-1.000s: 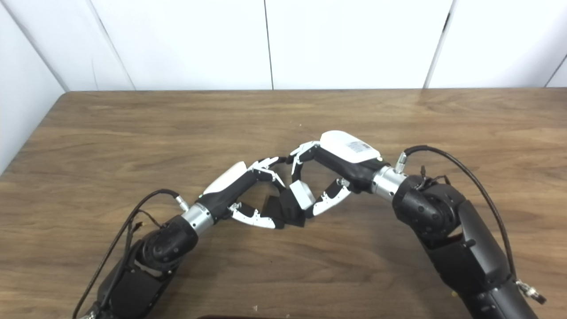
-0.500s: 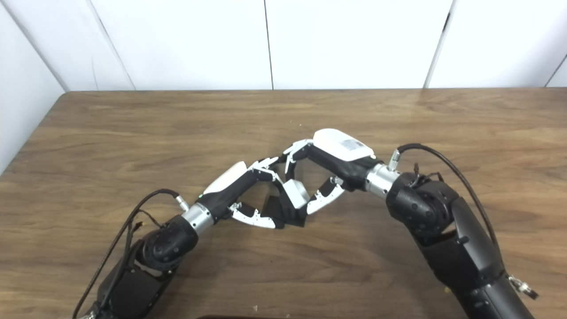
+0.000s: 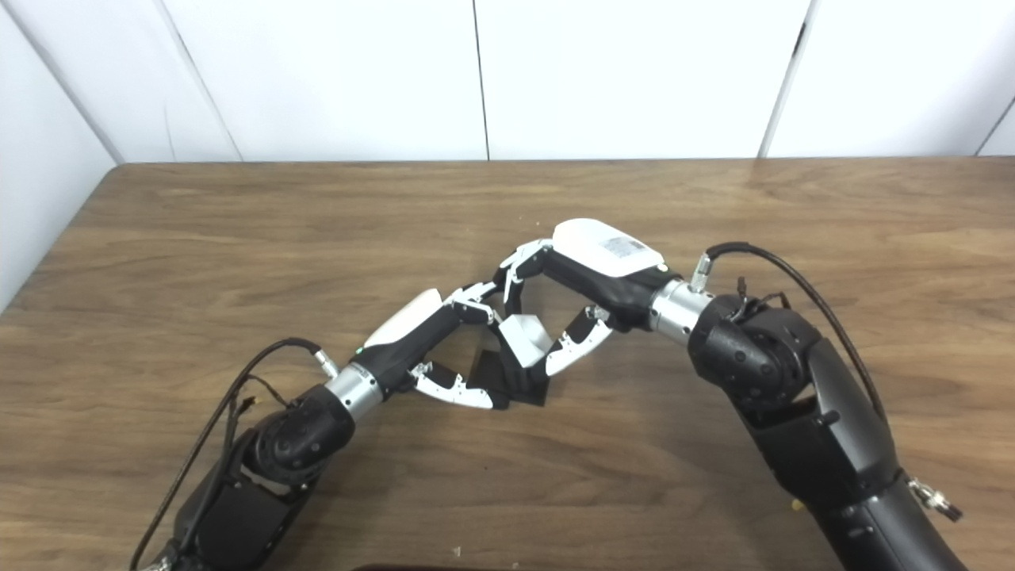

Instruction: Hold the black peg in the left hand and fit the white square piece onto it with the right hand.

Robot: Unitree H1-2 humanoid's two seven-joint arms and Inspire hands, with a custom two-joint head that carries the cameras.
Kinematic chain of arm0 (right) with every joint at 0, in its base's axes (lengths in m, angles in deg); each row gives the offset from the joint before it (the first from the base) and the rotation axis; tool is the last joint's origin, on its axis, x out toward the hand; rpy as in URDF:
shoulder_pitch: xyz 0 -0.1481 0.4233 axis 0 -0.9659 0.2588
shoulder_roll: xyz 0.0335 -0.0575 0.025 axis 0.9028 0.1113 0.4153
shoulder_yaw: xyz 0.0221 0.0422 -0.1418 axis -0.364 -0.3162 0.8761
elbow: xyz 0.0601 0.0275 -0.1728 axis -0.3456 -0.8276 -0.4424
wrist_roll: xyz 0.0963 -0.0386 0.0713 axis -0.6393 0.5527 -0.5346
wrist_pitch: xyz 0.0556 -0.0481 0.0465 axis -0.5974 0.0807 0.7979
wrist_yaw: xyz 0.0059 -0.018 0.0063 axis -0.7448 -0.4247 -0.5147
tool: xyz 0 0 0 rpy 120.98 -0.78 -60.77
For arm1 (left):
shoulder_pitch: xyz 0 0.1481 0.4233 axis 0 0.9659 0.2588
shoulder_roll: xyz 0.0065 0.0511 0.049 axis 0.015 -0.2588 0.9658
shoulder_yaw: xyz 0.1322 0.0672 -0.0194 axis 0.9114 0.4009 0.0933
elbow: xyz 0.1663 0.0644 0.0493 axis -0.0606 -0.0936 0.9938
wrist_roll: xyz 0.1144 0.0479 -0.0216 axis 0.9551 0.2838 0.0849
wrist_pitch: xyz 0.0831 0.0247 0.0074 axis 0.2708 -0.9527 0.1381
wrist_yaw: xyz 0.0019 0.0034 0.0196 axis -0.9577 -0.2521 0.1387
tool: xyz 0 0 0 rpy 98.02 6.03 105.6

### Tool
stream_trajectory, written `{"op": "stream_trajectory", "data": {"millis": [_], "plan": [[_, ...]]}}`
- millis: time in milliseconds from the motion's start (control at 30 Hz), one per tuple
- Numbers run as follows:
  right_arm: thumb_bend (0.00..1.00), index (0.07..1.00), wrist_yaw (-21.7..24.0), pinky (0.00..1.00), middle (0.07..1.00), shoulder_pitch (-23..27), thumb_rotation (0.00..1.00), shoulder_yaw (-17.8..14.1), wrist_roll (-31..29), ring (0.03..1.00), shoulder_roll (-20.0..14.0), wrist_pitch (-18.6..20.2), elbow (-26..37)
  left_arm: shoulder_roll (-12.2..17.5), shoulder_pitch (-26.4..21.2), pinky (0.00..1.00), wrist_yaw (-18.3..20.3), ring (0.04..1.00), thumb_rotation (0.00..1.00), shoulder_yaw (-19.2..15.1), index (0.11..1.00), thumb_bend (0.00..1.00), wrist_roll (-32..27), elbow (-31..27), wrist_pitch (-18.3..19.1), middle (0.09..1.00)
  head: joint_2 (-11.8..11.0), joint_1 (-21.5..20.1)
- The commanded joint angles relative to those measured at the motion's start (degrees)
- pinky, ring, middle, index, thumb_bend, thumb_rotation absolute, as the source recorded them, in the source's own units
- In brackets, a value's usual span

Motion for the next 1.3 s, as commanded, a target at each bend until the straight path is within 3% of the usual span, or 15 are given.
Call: {"op": "stream_trajectory", "data": {"millis": [0, 367, 900, 1267], "plan": [[0.51, 0.48, -0.29, 0.82, 0.782, 2.97, 0.14, -0.36, -0.22, 0.852, 0.02, -0.5, 1.85, 0.4, 1.28, 1.0, 3.27, 1.0, 0.08, 1.72, 0.49, 0.52, 0.89, 1.75, 2.56, 0.978, 0.02, 0.03], [0.51, 0.481, 0.35, 0.81, 0.779, 2.16, 0.14, 1.24, 0.97, 0.852, -1.28, -2.87, 0.99, 0.88, 1.22, 1.0, 3.47, 1.0, 0.08, 1.57, 0.49, 0.52, 0.97, 1.37, 2.72, 0.981, -0.01, -0.07], [0.51, 0.482, 0.59, 0.82, 0.773, 1.39, 0.14, 2.53, 1.96, 0.841, -1.83, -3.35, 0.45, 1.37, 1.74, 1.0, 3.73, 1.0, 0.08, 1.35, 0.49, 0.52, 0.91, -0.38, 3.73, 0.979, 0.69, 0.16], [0.51, 0.482, 2.3, 0.83, 0.777, 4.19, 0.14, 3.57, 1.71, 0.848, -1.47, -3.04, 1.73, 1.12, 1.74, 1.0, 3.73, 1.0, 0.08, 1.75, 0.49, 0.52, 1.12, -0.19, 4.0, 0.978, 0.85, 0.08]]}}
